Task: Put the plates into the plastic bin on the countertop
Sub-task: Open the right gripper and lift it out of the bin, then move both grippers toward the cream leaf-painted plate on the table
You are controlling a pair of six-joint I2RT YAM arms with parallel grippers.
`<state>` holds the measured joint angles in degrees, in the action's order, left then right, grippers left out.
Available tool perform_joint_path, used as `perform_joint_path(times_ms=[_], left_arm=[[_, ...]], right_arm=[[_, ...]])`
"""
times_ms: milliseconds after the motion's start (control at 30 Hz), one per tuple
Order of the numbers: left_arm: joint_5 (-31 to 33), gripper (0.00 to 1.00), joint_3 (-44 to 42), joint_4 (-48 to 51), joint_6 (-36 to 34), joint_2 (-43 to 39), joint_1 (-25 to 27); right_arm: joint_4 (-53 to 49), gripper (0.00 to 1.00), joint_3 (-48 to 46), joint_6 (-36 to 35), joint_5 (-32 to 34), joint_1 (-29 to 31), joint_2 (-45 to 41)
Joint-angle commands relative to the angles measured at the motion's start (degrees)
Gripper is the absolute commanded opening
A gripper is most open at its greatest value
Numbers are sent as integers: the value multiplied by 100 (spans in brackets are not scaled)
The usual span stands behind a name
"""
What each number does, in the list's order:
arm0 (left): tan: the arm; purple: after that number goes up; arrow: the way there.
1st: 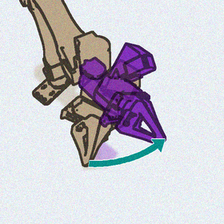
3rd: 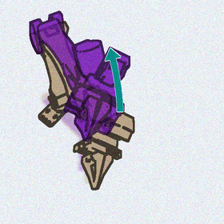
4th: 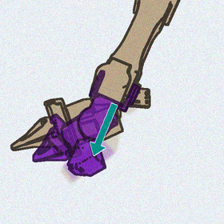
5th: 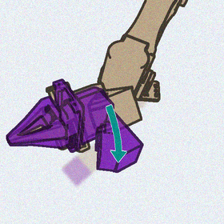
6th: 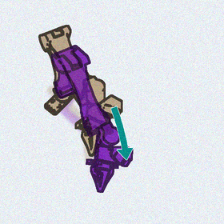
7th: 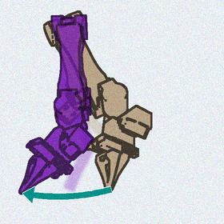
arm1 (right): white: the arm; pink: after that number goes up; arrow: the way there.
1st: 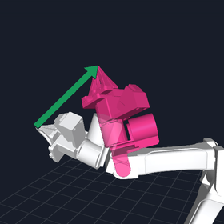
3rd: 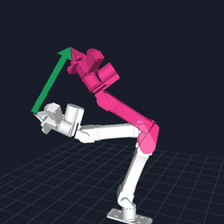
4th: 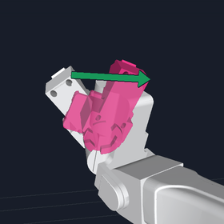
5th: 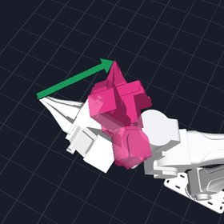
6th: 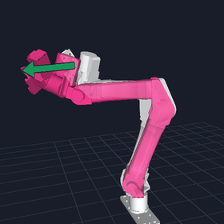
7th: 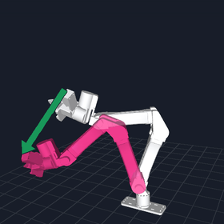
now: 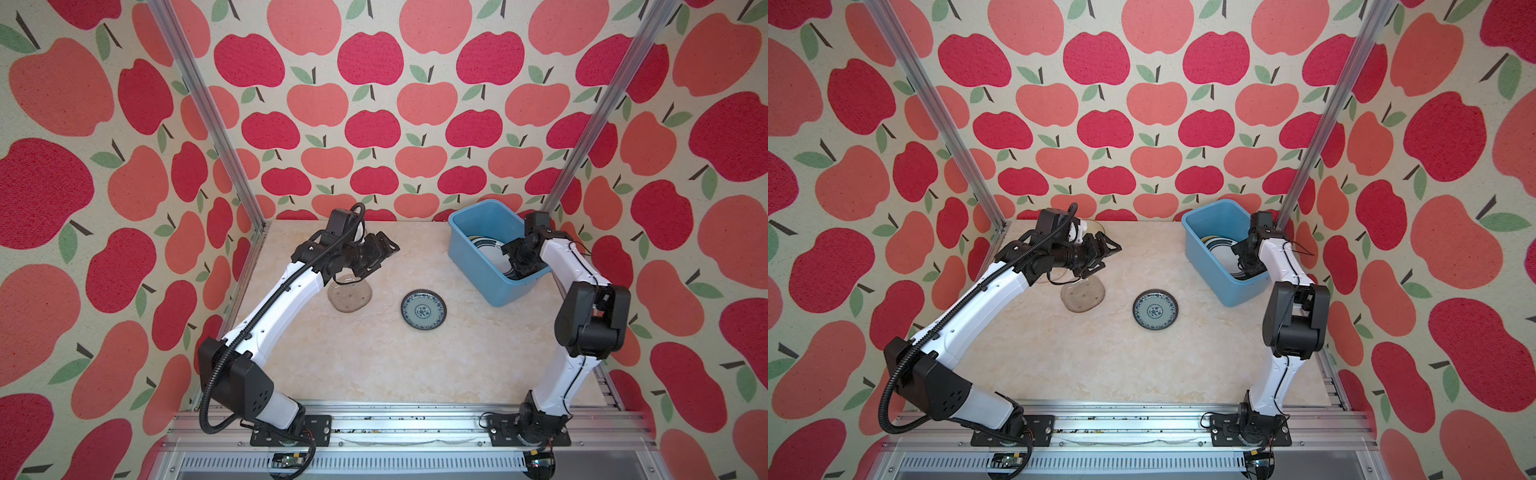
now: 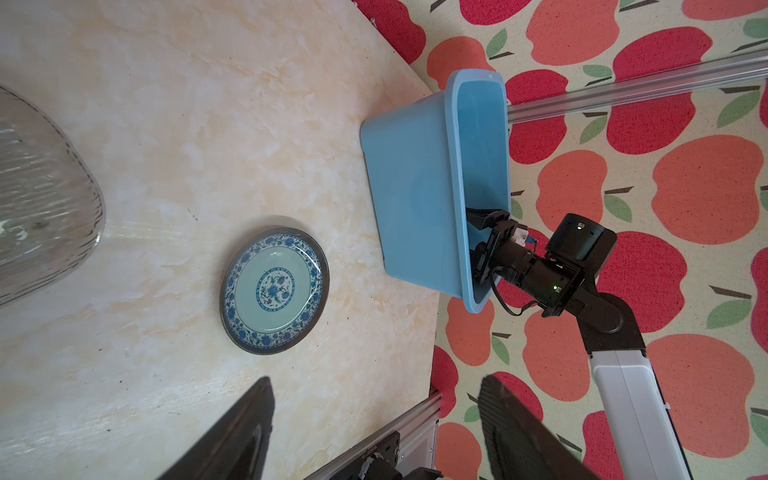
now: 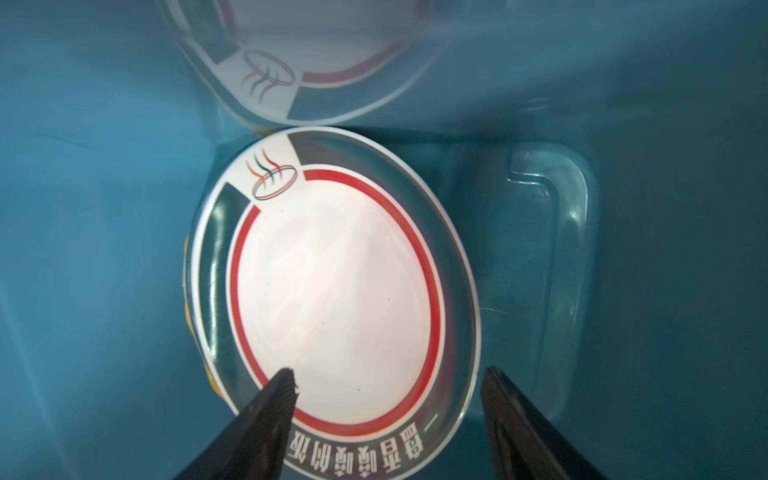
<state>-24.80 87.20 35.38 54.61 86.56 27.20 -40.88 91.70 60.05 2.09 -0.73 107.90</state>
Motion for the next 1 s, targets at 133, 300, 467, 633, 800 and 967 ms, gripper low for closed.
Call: perform_joint_path(times_ms=[133, 300, 467, 633, 800, 967], left_arm=[[672, 80, 740, 1540, -209, -195, -104], [1221, 83, 1014, 2489, -395, -419, -325], [1280, 85, 699, 2616, -510, -900, -835], [1069, 87, 45, 2402, -704, -1327, -1636], [766, 87, -482, 1981, -981, -1411, -2514], [510, 87, -678, 1386, -1266, -1097, -3170]], right_arm=[[-552, 81, 687, -1220, 336, 334, -1061], [-195, 81, 432, -1607, 22, 645, -1867], [977, 80, -30, -1710, -1092, 1348, -2337], [2432, 78, -436, -1352, -1646, 2361, -2117], [2986, 77, -106, -1414, -1631, 3110, -1201], [3134, 73, 677, -1151, -1718, 3463, 113]])
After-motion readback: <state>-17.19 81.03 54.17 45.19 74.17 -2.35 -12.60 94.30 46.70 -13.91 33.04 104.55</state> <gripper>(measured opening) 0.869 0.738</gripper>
